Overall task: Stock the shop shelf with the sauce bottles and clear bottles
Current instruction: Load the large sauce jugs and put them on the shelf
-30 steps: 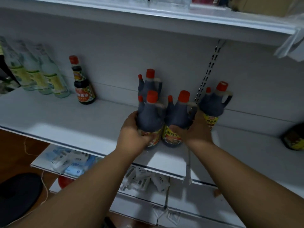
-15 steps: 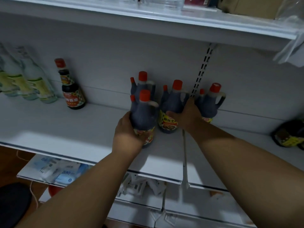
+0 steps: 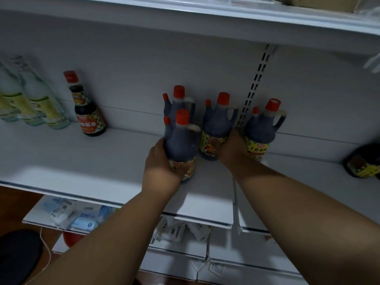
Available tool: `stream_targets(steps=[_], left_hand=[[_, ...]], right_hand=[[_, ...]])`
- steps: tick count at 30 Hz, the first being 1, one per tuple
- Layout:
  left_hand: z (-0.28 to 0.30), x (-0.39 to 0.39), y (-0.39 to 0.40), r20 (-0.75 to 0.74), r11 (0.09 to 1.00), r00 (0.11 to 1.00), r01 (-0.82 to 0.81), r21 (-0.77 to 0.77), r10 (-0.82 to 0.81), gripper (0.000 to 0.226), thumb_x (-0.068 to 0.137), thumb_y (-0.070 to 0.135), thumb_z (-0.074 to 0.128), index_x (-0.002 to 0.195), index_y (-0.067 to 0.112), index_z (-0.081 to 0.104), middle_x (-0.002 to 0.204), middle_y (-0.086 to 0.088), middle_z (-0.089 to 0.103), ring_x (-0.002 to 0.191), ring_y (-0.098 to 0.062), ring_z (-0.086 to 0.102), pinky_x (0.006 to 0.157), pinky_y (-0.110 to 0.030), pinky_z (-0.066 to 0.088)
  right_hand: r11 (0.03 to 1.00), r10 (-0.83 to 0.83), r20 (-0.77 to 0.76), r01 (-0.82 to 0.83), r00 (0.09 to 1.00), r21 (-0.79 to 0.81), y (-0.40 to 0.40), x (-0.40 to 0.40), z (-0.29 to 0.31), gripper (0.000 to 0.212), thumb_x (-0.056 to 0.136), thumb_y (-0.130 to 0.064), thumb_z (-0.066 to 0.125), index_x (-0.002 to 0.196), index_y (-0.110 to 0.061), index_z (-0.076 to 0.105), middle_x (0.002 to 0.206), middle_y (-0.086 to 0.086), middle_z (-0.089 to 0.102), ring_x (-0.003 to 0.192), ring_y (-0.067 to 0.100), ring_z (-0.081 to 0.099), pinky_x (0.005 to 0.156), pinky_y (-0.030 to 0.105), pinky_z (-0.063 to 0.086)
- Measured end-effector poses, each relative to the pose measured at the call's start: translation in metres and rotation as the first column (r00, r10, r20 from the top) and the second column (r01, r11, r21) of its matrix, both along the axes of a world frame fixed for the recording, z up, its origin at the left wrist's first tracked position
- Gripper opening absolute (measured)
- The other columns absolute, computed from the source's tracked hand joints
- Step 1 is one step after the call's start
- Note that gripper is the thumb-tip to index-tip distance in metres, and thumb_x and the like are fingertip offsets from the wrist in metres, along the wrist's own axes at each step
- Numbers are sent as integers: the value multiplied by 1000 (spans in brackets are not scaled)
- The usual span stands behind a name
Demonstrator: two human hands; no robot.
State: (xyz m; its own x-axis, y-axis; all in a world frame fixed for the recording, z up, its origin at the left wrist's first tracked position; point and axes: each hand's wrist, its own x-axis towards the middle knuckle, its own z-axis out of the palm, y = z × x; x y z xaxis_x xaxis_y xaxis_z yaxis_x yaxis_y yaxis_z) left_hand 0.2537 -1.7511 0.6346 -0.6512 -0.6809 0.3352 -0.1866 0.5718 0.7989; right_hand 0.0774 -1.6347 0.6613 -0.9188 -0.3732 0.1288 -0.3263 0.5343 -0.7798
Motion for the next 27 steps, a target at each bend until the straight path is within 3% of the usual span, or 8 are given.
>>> stream_targets(steps=[6,13,15,18,20,22,25,27], left_hand=[[-3,-1,-5,48,1000,999,4,18,-5,76,64,37,76,133,23,49,122,3,61,110,-16,60,88,-39,54],[1,-1,-3,41,999,999,-6,39,4,74,63,38,74,131,22,50,120,3,62,108,-16,61,87,-40,54],[3,0,-1,35,999,999,-14,35,13,75,61,39,71,131,20,50,120,2,61,108,-17,60,86,-40,54],[6,2,1,18,999,999,-30,27,29,78,60,41,71,131,16,50,121,-2,61,108,-20,60,87,-41,53],[7,4,1,9,999,999,-35,30,35,82,61,43,76,133,15,49,122,-3,60,110,-20,59,89,-39,53],[7,5,-2,-2,998,999,-49,44,49,84,60,48,78,132,16,50,121,-1,60,108,-19,61,87,-39,54],[9,5,-9,21,998,998,-59,27,58,82,59,48,78,129,13,51,118,-5,61,104,-21,61,84,-40,55],[10,5,-15,45,999,998,-52,14,51,82,57,49,80,126,13,53,115,-4,61,102,-20,62,83,-40,55]], right_hand=[[999,-18,34,17,999,30,-3,-6,0,59,83,-26,77,131,-5,49,136,13,56,126,30,52,89,26,37],[990,-128,111,120,986,76,-3,23,2,68,80,-43,71,129,-2,49,133,19,55,123,37,54,96,39,46],[989,-150,94,149,984,18,-3,46,-6,69,74,-56,55,115,0,57,118,21,61,109,37,60,84,39,49],[996,-1,164,16,986,-87,-3,89,-16,29,95,-38,47,93,-11,56,95,11,60,88,25,57,70,27,33],[978,106,208,-64,972,-201,-4,109,-14,23,102,-38,42,96,-19,53,100,5,59,91,21,54,74,28,34],[968,171,201,-126,965,-216,-7,112,-9,25,101,-42,44,104,-20,56,101,-1,60,89,14,56,72,27,39],[978,194,155,-179,969,-108,-15,105,-2,33,97,-43,52,120,-19,57,104,-7,60,89,9,56,65,20,37],[980,195,134,-189,972,-56,-19,103,-1,38,98,-44,49,124,-18,56,114,-1,64,100,17,60,73,22,36]])
